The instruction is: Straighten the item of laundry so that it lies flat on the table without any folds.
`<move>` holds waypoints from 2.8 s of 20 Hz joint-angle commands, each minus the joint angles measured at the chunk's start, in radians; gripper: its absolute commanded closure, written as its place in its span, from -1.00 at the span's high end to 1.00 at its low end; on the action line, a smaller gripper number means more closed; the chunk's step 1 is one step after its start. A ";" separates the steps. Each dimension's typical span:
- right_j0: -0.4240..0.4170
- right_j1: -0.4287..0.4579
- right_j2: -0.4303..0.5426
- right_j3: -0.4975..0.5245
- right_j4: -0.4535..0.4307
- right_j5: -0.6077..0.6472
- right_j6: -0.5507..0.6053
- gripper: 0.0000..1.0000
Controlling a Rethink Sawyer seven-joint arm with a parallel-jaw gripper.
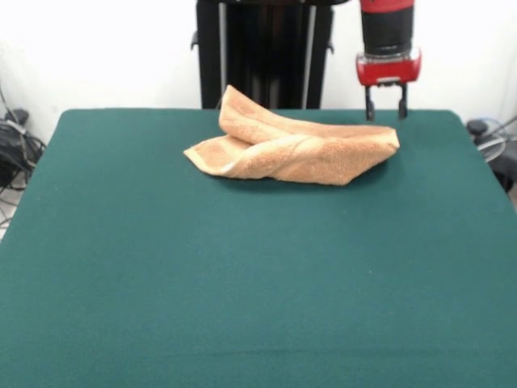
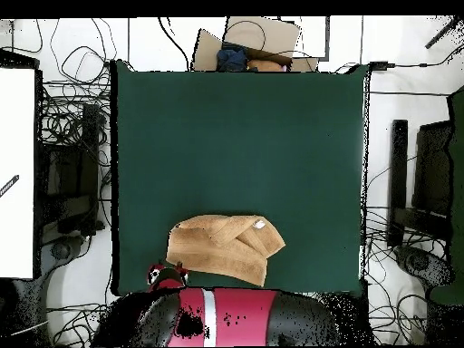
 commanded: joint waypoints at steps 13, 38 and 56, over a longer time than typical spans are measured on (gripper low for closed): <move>-0.088 -0.013 -0.053 -0.071 -0.155 0.117 0.086 1.00; -0.408 -0.031 0.029 -0.178 -0.485 0.326 0.040 1.00; -0.549 -0.044 0.124 -0.269 -0.609 0.481 0.005 1.00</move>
